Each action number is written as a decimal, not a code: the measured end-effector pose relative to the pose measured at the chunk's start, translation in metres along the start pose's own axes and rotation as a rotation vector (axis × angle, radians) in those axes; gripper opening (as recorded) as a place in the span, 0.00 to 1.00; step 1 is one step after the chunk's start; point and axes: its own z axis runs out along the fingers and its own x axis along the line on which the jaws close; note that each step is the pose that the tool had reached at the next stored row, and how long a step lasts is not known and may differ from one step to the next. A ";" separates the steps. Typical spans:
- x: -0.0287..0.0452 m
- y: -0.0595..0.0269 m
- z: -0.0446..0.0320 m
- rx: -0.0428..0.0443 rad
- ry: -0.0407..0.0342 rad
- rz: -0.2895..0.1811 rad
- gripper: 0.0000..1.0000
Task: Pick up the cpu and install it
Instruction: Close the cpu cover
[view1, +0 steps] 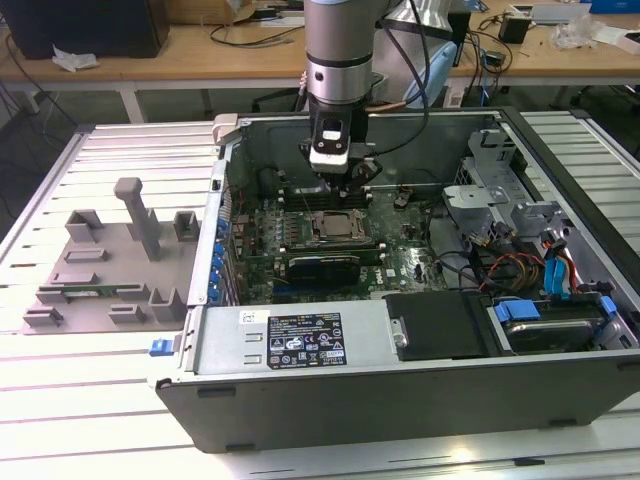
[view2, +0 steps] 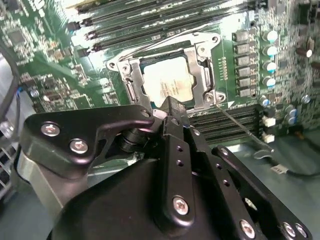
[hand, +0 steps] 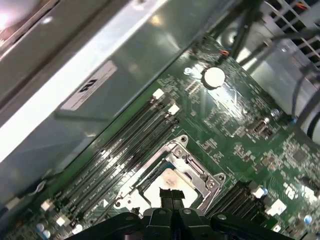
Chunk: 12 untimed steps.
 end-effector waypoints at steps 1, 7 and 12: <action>0.0000 0.0000 0.0000 -0.0005 0.0000 -0.026 0.11; 0.0000 0.0000 0.0000 -0.0030 0.0003 -0.161 0.11; 0.0000 0.0000 0.0000 -0.0052 0.0006 -0.267 0.11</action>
